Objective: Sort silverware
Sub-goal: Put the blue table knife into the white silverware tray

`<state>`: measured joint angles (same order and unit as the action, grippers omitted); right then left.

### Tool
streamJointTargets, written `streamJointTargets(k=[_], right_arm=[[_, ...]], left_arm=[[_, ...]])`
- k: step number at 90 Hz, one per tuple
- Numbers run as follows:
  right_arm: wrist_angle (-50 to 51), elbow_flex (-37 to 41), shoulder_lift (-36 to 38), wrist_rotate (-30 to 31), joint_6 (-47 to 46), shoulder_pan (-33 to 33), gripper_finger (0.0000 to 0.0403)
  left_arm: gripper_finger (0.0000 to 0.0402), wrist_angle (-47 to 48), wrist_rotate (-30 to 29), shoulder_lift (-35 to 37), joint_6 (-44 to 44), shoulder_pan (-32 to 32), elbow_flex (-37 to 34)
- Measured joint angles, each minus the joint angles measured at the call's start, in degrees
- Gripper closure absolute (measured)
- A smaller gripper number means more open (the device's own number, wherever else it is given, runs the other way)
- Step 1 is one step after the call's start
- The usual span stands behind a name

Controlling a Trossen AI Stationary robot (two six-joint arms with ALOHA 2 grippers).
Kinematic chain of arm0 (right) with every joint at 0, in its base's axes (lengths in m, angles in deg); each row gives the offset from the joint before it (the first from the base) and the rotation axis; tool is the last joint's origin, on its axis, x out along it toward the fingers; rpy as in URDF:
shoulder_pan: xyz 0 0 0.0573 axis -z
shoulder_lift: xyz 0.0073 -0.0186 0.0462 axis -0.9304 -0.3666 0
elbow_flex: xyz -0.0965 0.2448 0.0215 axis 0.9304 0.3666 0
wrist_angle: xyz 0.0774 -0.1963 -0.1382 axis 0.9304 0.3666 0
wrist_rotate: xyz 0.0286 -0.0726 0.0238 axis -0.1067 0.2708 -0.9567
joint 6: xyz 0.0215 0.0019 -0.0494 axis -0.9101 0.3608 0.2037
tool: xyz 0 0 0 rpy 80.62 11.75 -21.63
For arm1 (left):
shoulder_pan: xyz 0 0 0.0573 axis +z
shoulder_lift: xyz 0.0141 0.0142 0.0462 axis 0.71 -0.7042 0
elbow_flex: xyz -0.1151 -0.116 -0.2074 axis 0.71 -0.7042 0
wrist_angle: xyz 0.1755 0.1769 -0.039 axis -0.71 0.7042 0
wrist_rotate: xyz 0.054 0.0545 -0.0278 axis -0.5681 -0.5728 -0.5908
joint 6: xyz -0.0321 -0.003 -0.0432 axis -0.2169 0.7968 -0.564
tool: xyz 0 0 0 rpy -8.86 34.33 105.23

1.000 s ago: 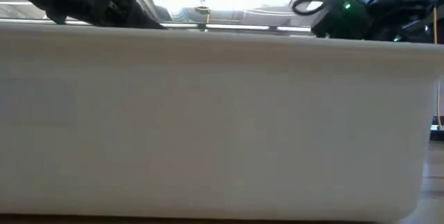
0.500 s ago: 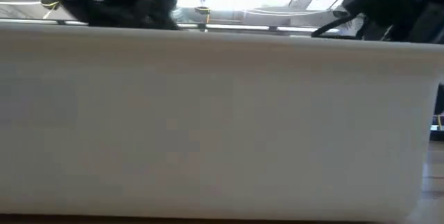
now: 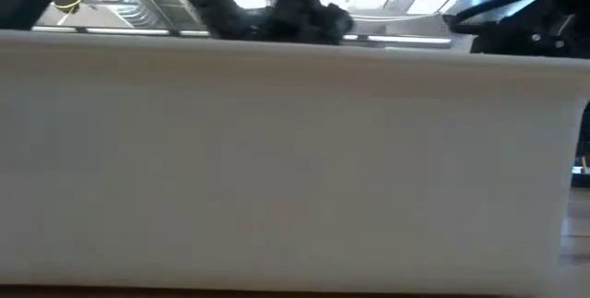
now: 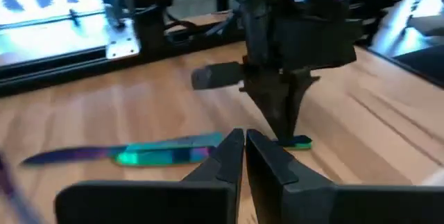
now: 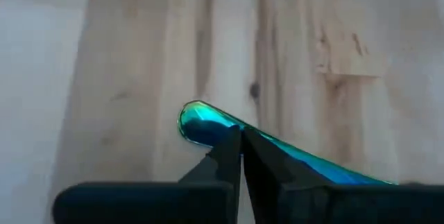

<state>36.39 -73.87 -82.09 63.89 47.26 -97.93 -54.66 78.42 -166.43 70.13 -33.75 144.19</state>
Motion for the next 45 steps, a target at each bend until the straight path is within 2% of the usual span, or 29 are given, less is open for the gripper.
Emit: streamJointTargets(k=[9, 24, 45], right_arm=[[-0.02, 0.0, 0.0, 0.17, -1.59, -1.25, 0.0403], [-0.27, 0.0, 0.0, 0.21, -2.62, -2.89, 0.0403], [-0.52, 0.0, 0.0, 0.17, -2.62, -2.86, 0.0403]], left_arm=[[0.0398, 3.18, 2.06, -5.49, -0.07, 0.27, 7.18], [0.0398, 5.16, 2.17, -12.97, -4.16, -0.42, 16.08], [0.0398, 5.17, 2.07, -19.45, -6.34, -2.88, 22.26]])
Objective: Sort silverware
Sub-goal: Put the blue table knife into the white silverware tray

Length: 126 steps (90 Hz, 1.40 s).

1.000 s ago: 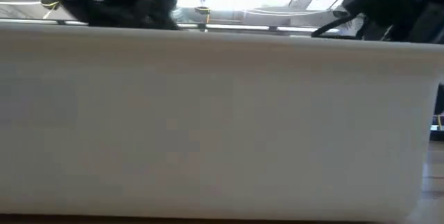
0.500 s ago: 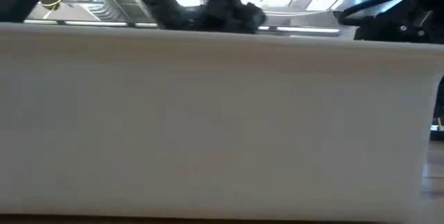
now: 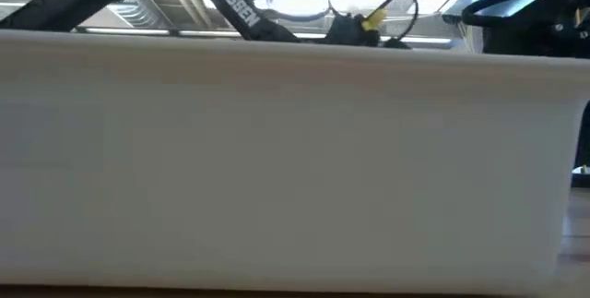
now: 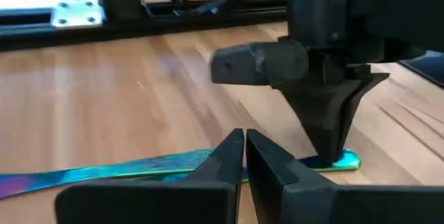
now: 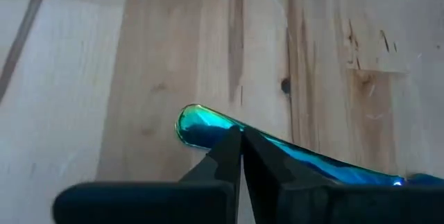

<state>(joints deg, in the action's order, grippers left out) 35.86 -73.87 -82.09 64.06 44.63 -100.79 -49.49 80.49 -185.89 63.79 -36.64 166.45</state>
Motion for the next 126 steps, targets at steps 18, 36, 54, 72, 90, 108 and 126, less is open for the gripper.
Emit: streamJointTargets(k=[18, 36, 54, 72, 90, 108, 126], right_arm=[[-0.39, 0.0, 0.0, -0.02, 0.11, 0.02, 0.0403], [-1.69, 0.0, -0.02, -0.52, 1.27, 0.04, 0.0403], [-1.69, 0.0, -0.02, -2.54, 1.2, 0.05, 0.0403], [-1.57, -0.04, 0.02, -3.65, 1.18, 0.09, 0.0403], [1.29, -0.2, 0.21, -3.52, -0.89, 0.11, 0.0403], [7.28, -0.27, 1.09, 1.53, -4.37, 0.09, 0.0403], [8.18, 0.02, 1.96, 7.89, -4.98, 1.65, 0.0403]], left_arm=[[0.0398, 0.54, -4.38, -2.6, -2.03, -1.94, 3.73], [0.0398, 8.45, -11.2, -6.45, -7.17, -2.66, 11.5], [0.0398, 15.02, -11.55, -9.45, -6.88, -2.93, 14.26], [0.0398, 21.38, -14.44, -8.99, -4.09, -2.5, 14.55], [0.0398, 24.89, -14.47, -8.47, -4.64, -0.53, 14.6], [0.0398, 30.97, -14.85, -6.67, -2.88, 2.25, 14.53], [0.0398, 37.66, -16.89, -4.71, -2.23, 4.56, 14.42]])
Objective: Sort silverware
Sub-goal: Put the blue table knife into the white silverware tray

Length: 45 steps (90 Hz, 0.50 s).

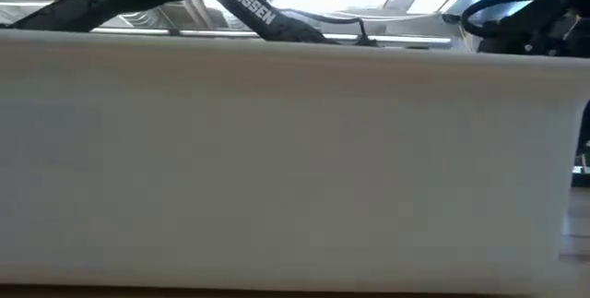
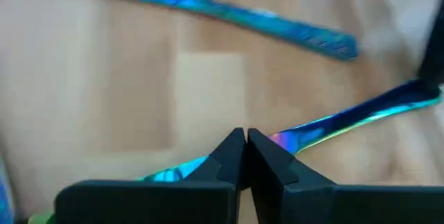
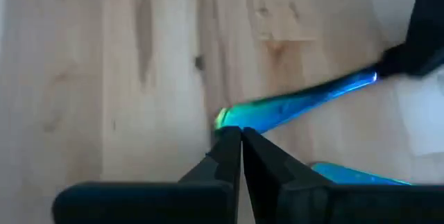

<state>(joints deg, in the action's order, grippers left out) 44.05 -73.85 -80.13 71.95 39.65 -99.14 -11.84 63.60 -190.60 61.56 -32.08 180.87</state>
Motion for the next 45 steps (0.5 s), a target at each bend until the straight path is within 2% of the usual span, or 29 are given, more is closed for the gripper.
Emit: streamJointTargets(k=[27, 45], right_arm=[[-0.47, 0.0, 0.12, 9.21, -5.71, 7.99, 0.0403], [-5.02, -0.03, 0.14, 18.66, -9.98, 10.15, 0.0403]], left_arm=[[0.0398, 9.65, -2.86, 2.09, 0.32, 1.22, -0.02], [0.0398, 14.57, -5.88, 3.43, 1.09, 1.91, -0.11]])
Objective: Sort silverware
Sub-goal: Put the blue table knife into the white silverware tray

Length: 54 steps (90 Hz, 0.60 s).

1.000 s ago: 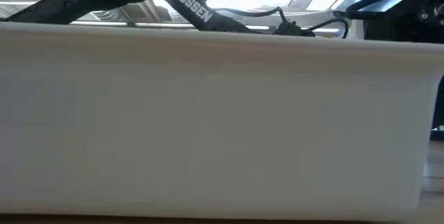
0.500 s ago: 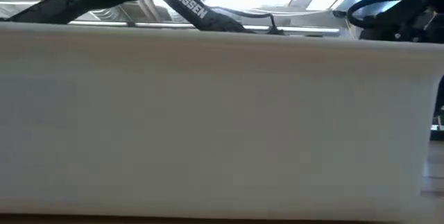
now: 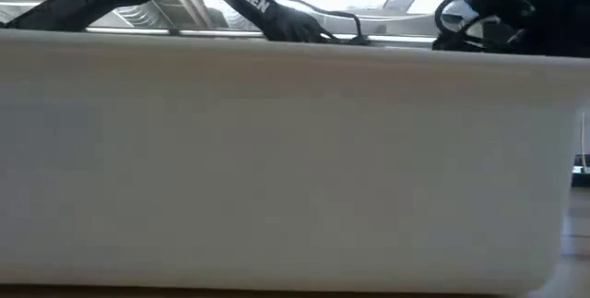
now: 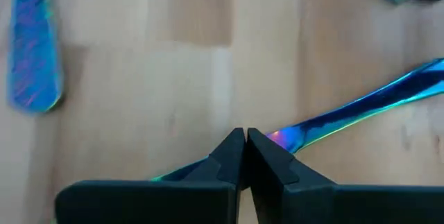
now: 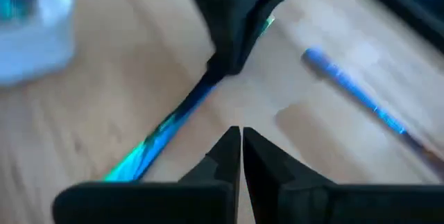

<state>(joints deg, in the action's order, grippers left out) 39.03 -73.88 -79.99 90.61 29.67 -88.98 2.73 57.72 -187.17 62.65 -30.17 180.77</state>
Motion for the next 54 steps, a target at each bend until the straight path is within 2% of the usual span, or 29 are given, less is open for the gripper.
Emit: streamJointTargets(k=[10, 36, 44, 54], right_arm=[[-4.05, -0.03, 0.02, 4.21, -1.82, -0.09, 0.0403], [-16.91, 1.85, 0.07, 5.6, -2.4, -0.1, 0.0403], [-24.43, 5.66, 0.07, 5.68, -2.96, -0.09, 0.0403], [-39.66, 12.92, 0.07, 5.4, -4.78, -0.09, 0.0403]], left_arm=[[0.04, 0.78, -0.68, 0.24, 1.12, 1.33, 0.0], [0.0401, -2.2, -1.05, 0.75, 1.23, 4.31, -0.18], [0.0401, -2.8, -1.02, 0.87, 1.21, 4.58, -0.52], [0.0401, -5.81, -0.51, 1.75, 1.44, 4.62, -2.93]])
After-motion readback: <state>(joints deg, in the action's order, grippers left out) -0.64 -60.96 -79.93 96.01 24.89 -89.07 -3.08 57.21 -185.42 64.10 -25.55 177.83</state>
